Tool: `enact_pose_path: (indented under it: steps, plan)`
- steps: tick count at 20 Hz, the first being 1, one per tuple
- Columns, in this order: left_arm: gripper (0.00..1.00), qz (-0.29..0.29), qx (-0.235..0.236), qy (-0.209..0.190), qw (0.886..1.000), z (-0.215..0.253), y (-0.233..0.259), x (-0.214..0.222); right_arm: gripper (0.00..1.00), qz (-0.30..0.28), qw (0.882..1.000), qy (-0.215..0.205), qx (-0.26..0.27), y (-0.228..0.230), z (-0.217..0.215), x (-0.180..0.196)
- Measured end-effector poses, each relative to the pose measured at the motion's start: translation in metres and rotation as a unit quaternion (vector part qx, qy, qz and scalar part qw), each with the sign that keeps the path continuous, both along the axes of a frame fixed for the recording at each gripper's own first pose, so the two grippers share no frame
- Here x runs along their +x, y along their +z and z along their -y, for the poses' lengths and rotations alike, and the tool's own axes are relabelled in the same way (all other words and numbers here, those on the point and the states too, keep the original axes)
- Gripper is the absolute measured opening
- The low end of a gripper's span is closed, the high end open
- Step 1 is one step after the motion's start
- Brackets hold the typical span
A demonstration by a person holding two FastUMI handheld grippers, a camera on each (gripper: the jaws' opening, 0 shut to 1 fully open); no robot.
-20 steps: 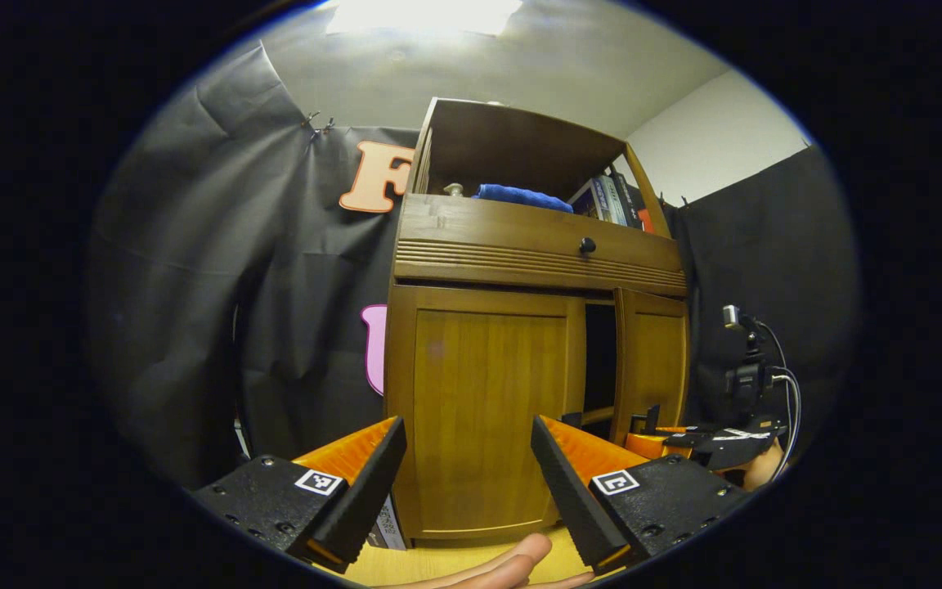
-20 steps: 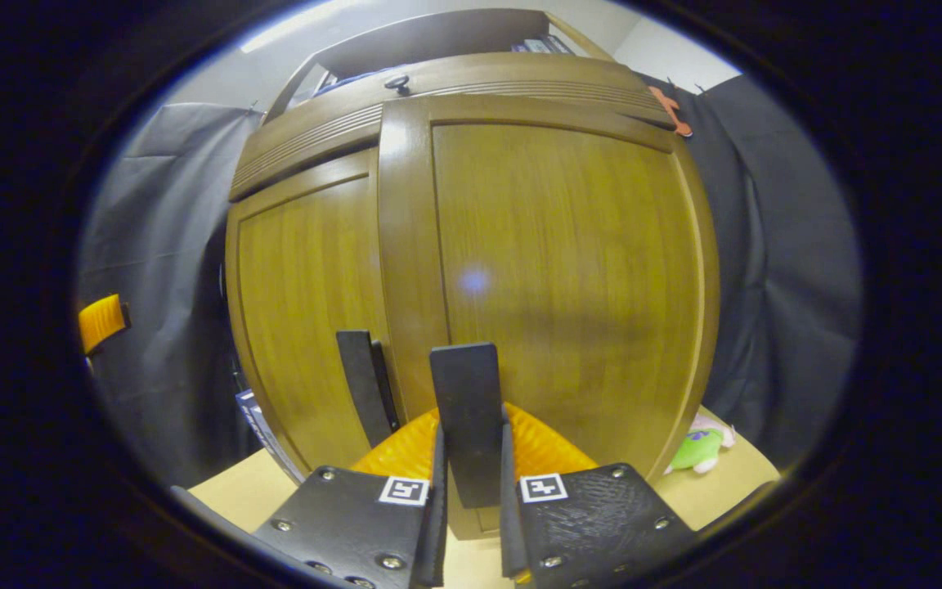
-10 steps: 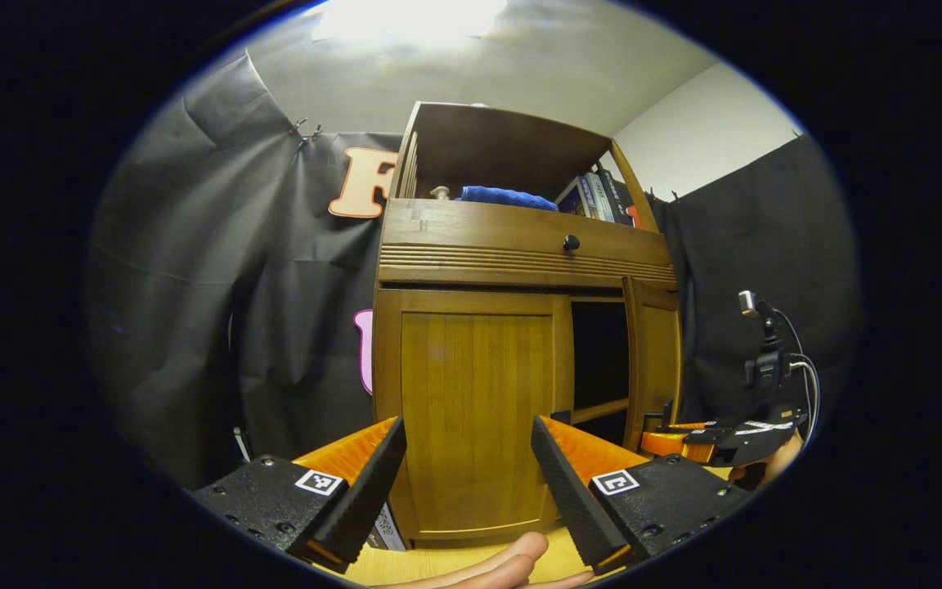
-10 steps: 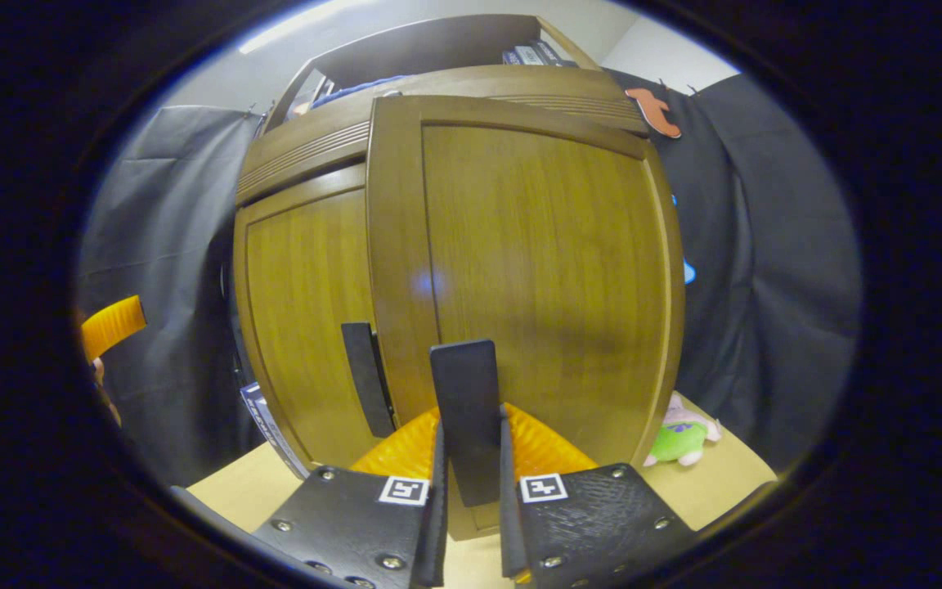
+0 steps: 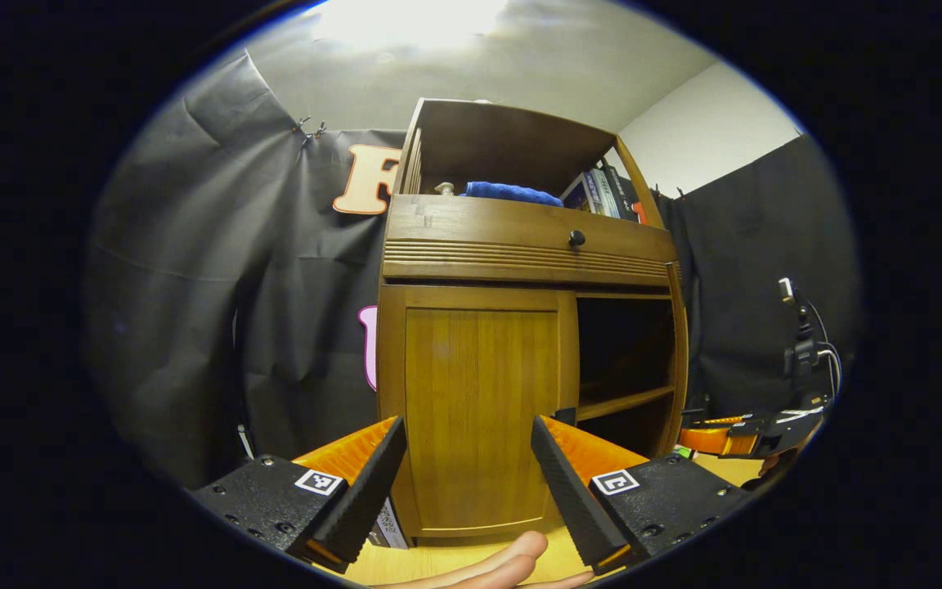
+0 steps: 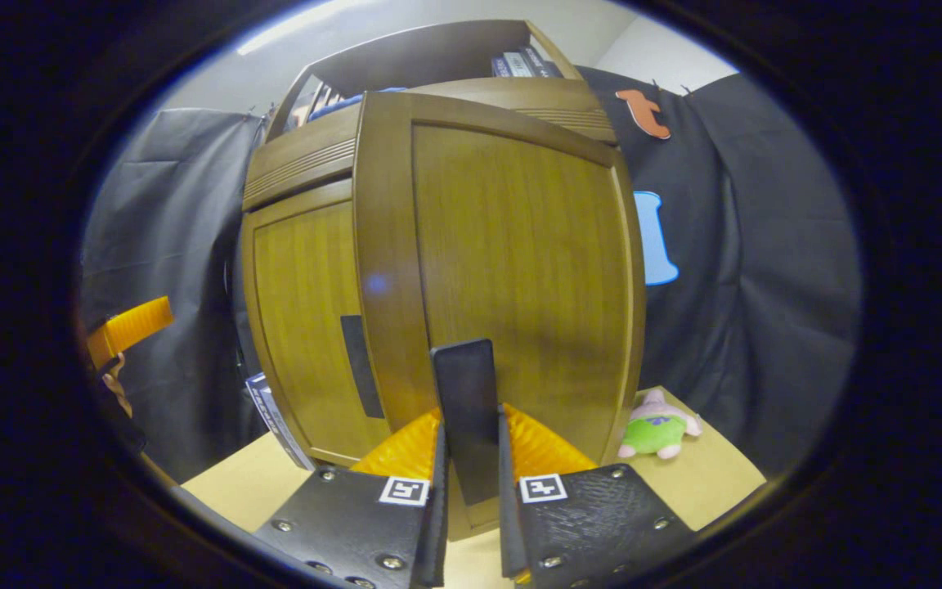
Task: Open the right door of the double-door shoe cabinet with the right hand, and open the left door with the left hand.
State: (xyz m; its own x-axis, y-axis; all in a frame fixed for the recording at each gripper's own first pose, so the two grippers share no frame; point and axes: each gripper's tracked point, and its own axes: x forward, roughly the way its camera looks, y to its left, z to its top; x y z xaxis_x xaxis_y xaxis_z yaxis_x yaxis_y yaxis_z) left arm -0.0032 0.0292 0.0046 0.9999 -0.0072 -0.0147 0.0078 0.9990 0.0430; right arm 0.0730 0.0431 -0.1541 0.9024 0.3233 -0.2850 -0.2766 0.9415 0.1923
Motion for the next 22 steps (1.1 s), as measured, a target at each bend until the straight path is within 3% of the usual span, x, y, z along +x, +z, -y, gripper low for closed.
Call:
enact_pose_path:
  steps: [13, 22]
  plan:
    - [0.92, 0.003, 0.017, -0.012, 1.000, 0.012, -0.003, -0.002, 0.25, 0.019, 1.000, 0.000, -0.001, 0.006, 0.039, -0.020]
    - [0.92, -0.003, 0.018, -0.009, 1.000, 0.013, -0.008, 0.000, 0.26, 0.023, 0.999, -0.029, 0.005, 0.009, 0.077, -0.031]
